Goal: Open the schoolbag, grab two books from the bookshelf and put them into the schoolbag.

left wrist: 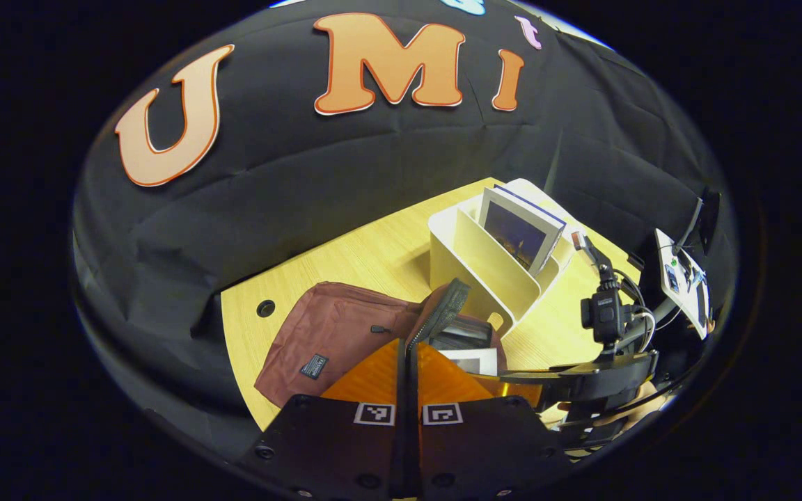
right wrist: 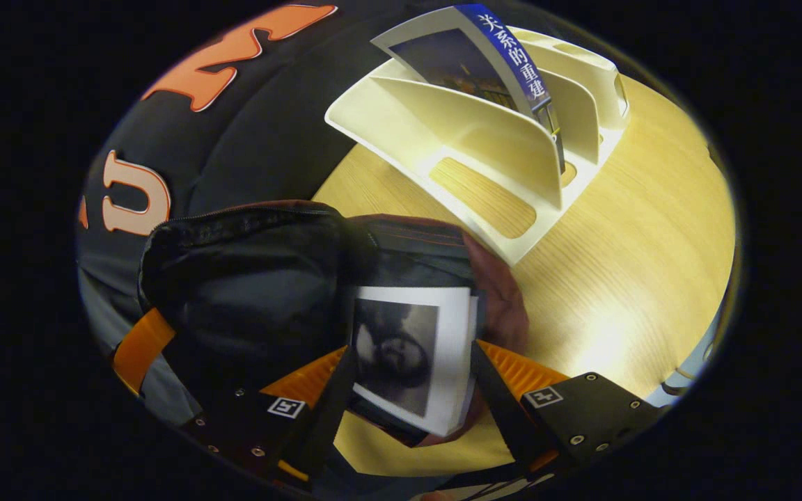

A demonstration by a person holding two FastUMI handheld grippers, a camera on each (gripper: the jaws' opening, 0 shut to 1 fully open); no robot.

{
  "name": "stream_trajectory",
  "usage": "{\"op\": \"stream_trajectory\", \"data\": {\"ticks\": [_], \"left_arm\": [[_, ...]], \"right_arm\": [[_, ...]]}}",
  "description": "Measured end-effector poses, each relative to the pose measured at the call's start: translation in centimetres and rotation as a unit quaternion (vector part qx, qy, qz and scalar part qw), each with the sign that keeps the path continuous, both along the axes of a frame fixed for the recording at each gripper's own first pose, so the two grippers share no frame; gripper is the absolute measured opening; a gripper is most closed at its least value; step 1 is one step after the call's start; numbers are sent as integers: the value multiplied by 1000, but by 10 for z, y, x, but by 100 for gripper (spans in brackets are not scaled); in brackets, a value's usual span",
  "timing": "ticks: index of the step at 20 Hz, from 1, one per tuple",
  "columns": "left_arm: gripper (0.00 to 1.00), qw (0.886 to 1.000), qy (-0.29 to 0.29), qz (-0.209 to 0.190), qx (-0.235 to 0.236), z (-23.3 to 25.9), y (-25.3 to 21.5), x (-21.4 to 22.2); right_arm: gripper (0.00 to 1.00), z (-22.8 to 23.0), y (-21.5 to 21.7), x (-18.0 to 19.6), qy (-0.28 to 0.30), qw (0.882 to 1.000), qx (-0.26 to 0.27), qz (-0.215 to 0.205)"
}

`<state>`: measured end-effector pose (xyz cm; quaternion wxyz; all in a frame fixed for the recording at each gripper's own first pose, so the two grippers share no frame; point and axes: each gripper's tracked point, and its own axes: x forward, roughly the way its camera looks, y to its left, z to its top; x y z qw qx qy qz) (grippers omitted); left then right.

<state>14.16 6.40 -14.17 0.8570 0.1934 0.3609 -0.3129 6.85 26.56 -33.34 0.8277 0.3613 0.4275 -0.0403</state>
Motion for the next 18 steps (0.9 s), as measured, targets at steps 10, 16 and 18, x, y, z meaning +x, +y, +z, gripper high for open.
{"op": "stream_trajectory", "data": {"ticks": [10,16,18], "left_arm": [[0,1000,8,14,-9,-10,0,-6],[0,1000,13,27,-7,-16,-1,-4],[0,999,11,32,-1,-17,2,-2]], "right_arm": [[98,70,-150,-51,-43,936,-329,119],[98,148,-180,-22,-72,930,-332,140],[98,168,-189,0,-80,926,-338,146]]}}
